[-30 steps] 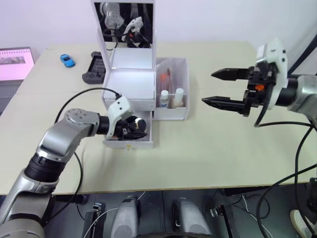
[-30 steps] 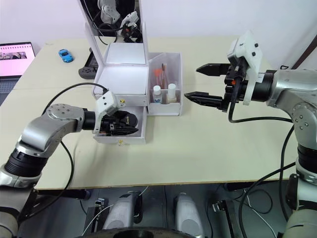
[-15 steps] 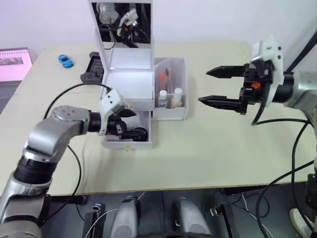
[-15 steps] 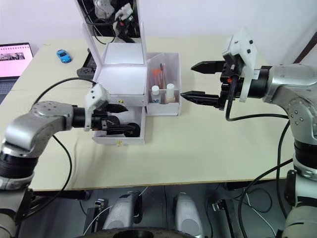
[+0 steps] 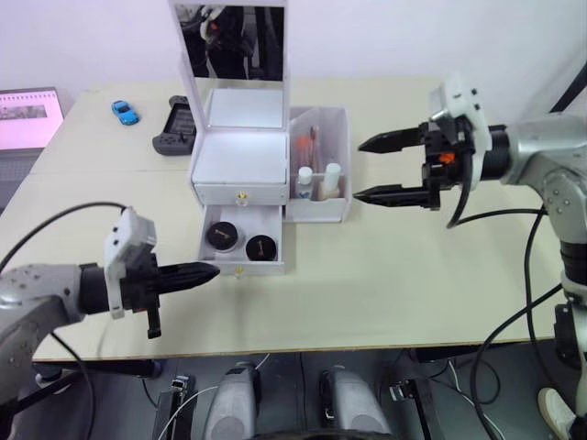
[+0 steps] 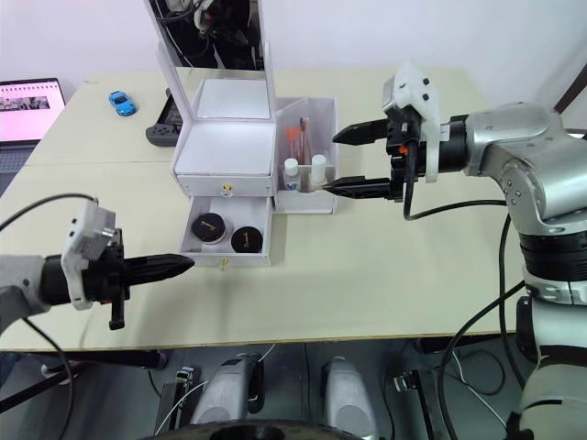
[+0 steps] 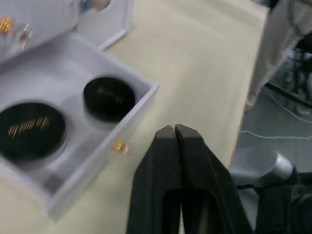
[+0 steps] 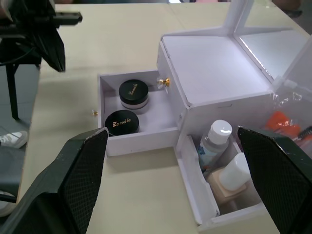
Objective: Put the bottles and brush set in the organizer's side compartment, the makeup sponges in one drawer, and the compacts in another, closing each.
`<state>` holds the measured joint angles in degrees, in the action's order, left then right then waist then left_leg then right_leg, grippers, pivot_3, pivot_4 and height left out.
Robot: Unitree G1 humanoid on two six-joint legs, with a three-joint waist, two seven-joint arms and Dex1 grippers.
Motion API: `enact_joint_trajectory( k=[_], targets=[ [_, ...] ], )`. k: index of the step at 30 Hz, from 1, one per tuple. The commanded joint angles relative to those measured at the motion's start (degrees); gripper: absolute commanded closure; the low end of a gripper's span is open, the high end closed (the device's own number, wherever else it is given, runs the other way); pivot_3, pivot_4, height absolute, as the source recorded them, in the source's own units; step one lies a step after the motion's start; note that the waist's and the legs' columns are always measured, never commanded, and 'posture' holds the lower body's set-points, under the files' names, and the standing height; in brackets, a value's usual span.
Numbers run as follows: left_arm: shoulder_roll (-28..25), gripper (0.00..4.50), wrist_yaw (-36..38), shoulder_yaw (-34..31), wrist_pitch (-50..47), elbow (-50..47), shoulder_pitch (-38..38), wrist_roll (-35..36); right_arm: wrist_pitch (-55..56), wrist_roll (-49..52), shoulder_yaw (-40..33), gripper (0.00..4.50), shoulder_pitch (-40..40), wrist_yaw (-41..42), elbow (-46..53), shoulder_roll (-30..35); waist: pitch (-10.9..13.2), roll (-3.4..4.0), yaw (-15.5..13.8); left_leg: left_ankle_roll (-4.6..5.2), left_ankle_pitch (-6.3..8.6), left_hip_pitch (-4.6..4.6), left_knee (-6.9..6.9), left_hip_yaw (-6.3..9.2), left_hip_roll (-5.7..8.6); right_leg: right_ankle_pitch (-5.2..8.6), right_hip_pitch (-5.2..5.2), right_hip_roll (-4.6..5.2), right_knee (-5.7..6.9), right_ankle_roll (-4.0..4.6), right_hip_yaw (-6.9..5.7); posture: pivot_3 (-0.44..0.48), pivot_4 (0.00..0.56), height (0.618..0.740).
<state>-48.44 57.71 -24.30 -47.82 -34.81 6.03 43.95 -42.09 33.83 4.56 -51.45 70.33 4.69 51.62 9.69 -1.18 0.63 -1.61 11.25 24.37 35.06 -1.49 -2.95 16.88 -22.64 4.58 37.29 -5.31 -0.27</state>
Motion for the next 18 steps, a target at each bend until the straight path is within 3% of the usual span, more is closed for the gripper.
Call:
enact_joint_trajectory(
  k=[1,7,18],
  targets=[
    [2.8,4.44,-2.6,-0.7,6.4,-1.8,3.7,-3.5,0.4,0.0,-0.7,0.0,-2.5,2.7,-1.2,0.1,0.0,0.0,0.0,0.0,0.0,0.0,0.0,-0.01,0.0,0.0,0.0,0.01,0.0,0.01,0.0,0.0,0.15,0.74],
    [7.9,4.44,-4.6,5.0,15.7,1.0,8.5,-10.0,-0.1,-0.5,-0.9,0.0,-2.9,4.0,-1.5,0.3,0.0,0.02,0.0,0.0,0.0,0.0,0.0,-0.03,0.0,0.01,0.01,0.02,-0.05,0.04,0.01,0.0,0.15,0.74],
    [13.8,4.44,-9.6,12.2,23.1,8.6,3.1,-15.3,-3.6,0.0,-3.2,0.0,-0.9,1.6,3.4,1.3,0.0,0.04,-0.2,0.0,0.01,0.01,0.0,-0.03,0.0,0.01,0.01,0.05,-0.06,0.04,0.01,0.0,0.15,0.74]
  ],
)
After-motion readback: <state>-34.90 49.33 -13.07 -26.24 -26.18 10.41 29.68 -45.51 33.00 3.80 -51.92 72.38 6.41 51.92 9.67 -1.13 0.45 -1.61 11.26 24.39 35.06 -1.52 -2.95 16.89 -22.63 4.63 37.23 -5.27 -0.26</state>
